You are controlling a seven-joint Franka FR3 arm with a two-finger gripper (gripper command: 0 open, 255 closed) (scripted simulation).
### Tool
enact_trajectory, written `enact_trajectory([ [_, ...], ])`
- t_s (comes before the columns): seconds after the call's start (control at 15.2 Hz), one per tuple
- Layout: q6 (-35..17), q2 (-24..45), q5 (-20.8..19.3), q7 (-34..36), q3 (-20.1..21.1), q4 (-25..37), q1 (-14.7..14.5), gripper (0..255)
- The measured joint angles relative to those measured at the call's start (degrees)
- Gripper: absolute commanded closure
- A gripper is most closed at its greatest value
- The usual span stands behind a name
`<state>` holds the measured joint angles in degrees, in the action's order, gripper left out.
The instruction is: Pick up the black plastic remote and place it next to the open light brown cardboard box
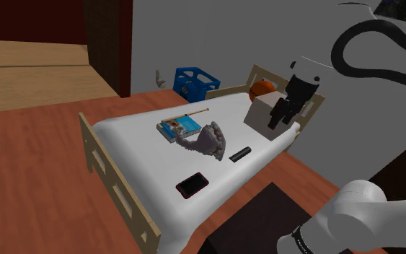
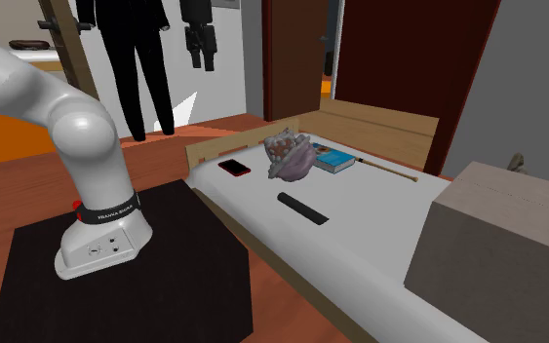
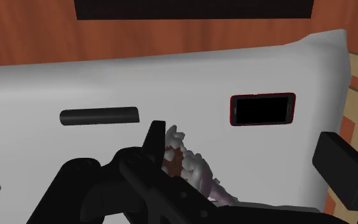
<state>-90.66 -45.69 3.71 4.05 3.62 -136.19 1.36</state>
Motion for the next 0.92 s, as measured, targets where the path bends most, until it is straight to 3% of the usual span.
enact_trajectory([
  [0.2, -1.9, 1.7, 0.3, 1.6, 0.0, -0.5, 1.0, 0],
  [0.92, -18.8, 20.1, 2.7, 16.2, -0.7, -1.2, 8.7, 0],
])
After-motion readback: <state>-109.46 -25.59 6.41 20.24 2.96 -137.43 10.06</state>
